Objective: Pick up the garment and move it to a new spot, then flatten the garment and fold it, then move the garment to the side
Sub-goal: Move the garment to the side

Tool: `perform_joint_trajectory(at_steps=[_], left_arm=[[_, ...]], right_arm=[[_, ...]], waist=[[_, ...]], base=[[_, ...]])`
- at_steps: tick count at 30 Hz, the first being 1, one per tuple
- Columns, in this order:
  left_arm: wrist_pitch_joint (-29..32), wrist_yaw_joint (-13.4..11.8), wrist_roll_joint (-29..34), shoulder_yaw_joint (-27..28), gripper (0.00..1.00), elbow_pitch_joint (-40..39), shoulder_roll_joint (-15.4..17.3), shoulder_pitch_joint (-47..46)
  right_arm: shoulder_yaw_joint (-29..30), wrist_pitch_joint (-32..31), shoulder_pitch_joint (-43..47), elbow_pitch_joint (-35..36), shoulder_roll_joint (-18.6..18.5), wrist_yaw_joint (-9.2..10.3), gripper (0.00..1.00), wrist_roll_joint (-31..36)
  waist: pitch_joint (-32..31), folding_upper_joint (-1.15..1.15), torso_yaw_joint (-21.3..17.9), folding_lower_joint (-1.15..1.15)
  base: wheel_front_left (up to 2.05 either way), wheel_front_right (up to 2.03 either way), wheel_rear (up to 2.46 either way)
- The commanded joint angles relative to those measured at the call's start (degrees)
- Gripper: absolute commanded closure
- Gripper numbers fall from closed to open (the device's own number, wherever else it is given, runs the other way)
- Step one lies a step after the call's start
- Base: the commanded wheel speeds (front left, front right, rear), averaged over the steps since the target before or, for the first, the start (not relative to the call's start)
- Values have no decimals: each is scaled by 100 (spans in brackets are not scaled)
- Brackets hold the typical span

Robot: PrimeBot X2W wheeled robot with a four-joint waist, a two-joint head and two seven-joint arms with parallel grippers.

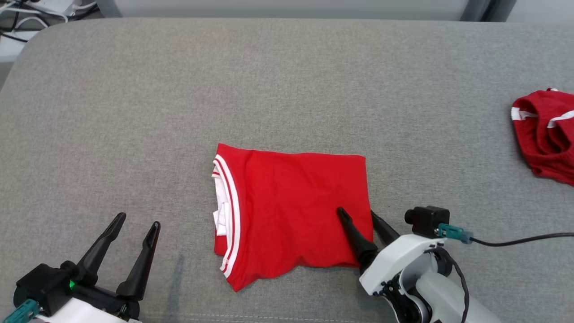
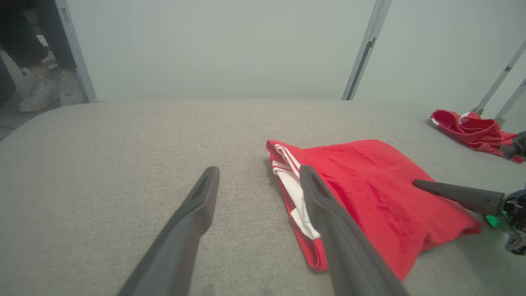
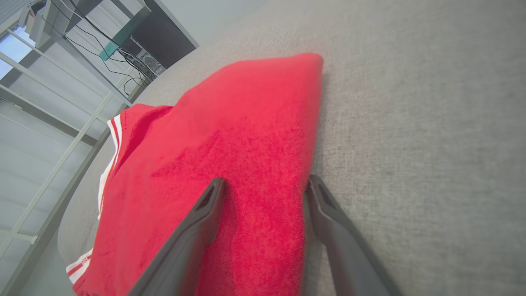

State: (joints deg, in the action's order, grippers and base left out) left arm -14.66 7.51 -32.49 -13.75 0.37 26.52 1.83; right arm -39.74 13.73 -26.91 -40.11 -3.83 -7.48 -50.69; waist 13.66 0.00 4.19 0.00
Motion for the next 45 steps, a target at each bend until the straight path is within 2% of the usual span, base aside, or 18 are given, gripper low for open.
perform_joint_trajectory(at_steps=[1, 3, 4, 5, 6, 10, 21, 36, 45], left_arm=[[-34, -2, -96, 226, 0, -148, 199, -306], [-34, -2, -117, 224, 0, -154, 215, -324], [-34, -2, -125, 220, 0, -155, 221, -333], [-34, -2, -135, 218, 0, -154, 226, -345], [-34, -2, -145, 216, 0, -153, 232, -360], [-34, -2, -175, 235, 0, -151, 238, -389], [-34, -2, -82, 233, 0, -261, 187, -325], [-34, -2, 161, 119, 0, -445, 98, -144], [-34, -2, 269, 180, 0, -540, 83, 59]], right_arm=[[-153, 69, -35, 4, 95, -1, 0, -100], [-293, 86, -116, -17, 95, -1, 2, -203], [-361, 91, -151, -35, 95, -1, 41, -259], [-410, 98, -188, -61, 95, -1, 65, -307], [-454, 104, -227, -89, 95, -1, 100, -332], [-493, 121, -365, -203, 95, -1, 100, -355], [149, 126, -186, -166, 95, -1, 100, 19], [508, 127, 458, 221, 95, -1, 100, 424], [610, 127, 640, 371, 95, -1, 100, 584]], waist=[[59, 0, 55, 0], [96, 0, 82, 0], [109, 0, 94, 0], [120, 0, 104, 0], [130, 0, 113, 0], [138, 0, 112, 0], [-22, 0, -179, 0], [-365, 0, -1401, 0], [-347, 0, -2160, 0]], base=[[0, 0, 0], [0, 0, 0], [0, 0, 0], [0, 0, 0], [0, 0, 0], [0, 0, 0], [0, 0, 0], [0, 0, 0], [0, 0, 0]])
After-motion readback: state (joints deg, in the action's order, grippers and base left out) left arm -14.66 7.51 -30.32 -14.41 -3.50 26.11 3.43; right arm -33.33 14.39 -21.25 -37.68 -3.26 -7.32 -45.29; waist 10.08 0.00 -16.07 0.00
